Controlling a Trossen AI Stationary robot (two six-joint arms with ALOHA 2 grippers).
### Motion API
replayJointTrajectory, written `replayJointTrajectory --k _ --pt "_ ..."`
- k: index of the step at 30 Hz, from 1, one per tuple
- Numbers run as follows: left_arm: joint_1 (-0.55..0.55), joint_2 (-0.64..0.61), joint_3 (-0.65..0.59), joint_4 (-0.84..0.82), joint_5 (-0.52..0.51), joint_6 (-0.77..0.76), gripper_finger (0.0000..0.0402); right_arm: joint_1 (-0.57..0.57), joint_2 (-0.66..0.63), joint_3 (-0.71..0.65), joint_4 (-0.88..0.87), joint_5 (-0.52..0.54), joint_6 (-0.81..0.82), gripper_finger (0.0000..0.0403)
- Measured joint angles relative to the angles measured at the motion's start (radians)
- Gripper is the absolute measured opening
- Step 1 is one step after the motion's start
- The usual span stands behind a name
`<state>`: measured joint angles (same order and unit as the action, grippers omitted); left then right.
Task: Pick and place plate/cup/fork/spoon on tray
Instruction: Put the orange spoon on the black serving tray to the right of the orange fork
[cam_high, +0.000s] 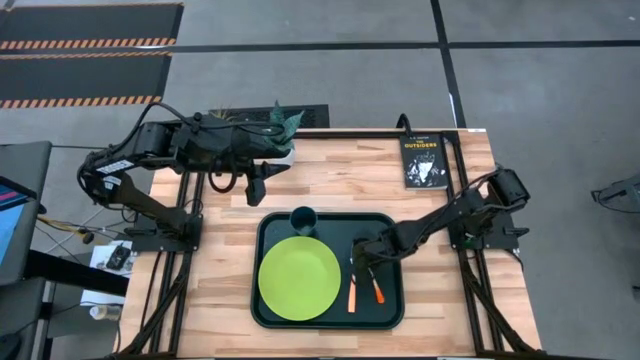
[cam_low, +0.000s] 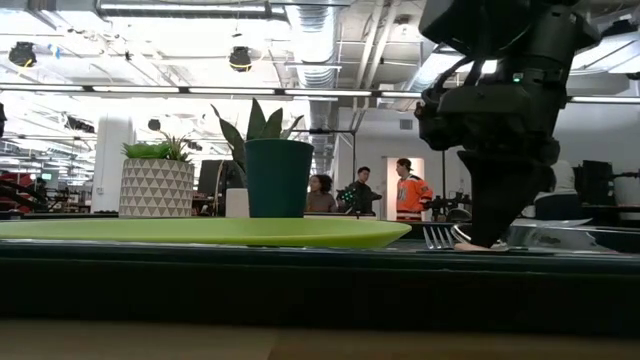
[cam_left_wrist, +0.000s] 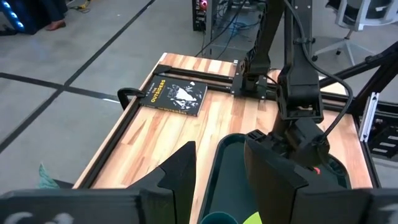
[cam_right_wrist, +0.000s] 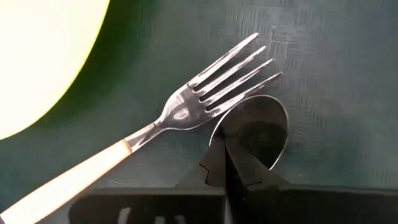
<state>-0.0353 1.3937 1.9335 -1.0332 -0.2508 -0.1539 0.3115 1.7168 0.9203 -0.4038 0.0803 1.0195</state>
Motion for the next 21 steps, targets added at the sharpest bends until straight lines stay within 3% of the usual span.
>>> replayJointTrajectory --k 15,21 --pt "0.000 0.000 0.000 -0.001 0.000 -0.019 0.0125 -0.006 -0.003 0.001 -0.012 -0.002 0.043 0.0008" --pt "0.000 0.000 0.000 -0.001 0.000 -0.019 0.0125 0.001 -0.004 0.076 -0.106 -0.002 0.020 0.0008"
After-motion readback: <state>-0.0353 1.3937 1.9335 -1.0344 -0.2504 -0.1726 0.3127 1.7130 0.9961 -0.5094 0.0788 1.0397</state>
